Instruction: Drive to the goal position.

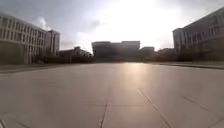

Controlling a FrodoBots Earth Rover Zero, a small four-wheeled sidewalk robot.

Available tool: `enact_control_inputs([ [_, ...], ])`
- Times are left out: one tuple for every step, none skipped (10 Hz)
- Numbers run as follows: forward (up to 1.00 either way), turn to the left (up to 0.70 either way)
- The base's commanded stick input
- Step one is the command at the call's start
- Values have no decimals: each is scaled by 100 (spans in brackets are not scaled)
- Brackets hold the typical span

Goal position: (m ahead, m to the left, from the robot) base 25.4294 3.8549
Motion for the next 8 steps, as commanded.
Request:
enact_control_inputs([
  [100,3],
  [100,3],
  [100,3],
  [100,3],
  [100,3],
  [100,3],
  [100,3],
  [100,3],
])
